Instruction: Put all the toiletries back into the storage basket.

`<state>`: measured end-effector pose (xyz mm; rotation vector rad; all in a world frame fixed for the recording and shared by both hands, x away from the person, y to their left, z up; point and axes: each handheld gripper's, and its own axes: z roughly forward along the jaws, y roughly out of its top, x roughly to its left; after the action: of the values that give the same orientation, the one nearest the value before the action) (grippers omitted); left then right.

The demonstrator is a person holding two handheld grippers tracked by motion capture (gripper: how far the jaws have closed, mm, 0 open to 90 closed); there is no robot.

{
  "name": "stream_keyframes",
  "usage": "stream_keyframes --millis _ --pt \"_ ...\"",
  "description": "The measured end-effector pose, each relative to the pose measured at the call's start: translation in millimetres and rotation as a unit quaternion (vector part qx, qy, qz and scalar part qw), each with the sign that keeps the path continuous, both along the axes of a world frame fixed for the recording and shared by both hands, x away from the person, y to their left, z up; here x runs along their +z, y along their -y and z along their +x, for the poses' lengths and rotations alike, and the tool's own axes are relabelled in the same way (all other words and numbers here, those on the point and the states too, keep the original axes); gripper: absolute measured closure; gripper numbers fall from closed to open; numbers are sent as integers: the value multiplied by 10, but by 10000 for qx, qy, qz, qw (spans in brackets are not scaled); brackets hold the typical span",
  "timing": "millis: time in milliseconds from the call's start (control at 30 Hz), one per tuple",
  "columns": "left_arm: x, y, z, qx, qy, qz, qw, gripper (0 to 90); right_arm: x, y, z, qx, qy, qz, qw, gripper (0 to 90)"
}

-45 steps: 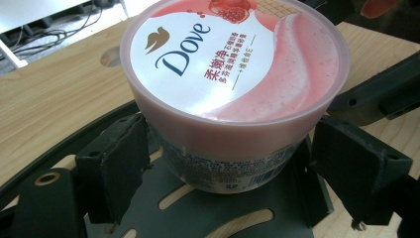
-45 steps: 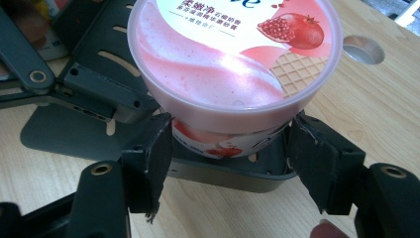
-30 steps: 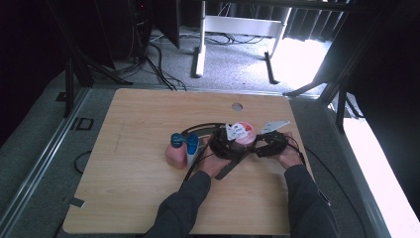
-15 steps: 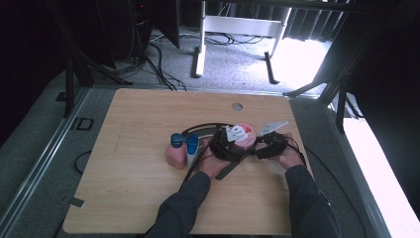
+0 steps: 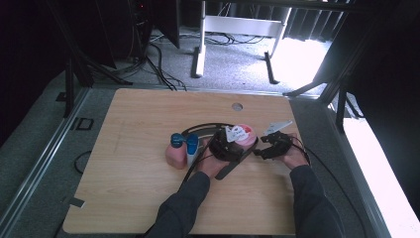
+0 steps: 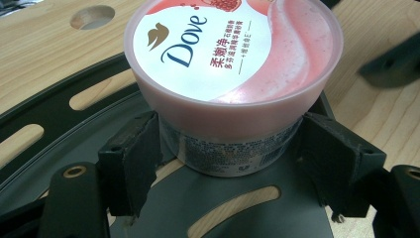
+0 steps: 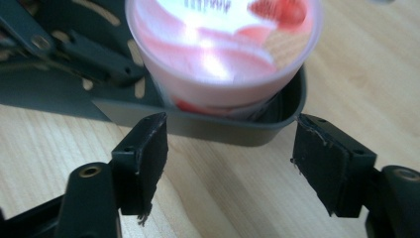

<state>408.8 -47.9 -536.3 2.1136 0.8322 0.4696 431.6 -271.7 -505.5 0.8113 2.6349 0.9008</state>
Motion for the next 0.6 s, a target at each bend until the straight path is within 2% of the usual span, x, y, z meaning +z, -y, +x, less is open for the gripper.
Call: stream_keyframes --millis 167,400,600 --pt "-5 15 -22 -91 169 208 9996 283 -130 -27 37 -88 -123 -22 9999 252" --pt "-3 11 -32 -126 191 228 9995 303 -130 -8 25 -76 -132 147 9998 258" --pt "8 -6 -82 -85 60 65 9999 331 -128 -9 -6 -76 -103 196 9997 268"
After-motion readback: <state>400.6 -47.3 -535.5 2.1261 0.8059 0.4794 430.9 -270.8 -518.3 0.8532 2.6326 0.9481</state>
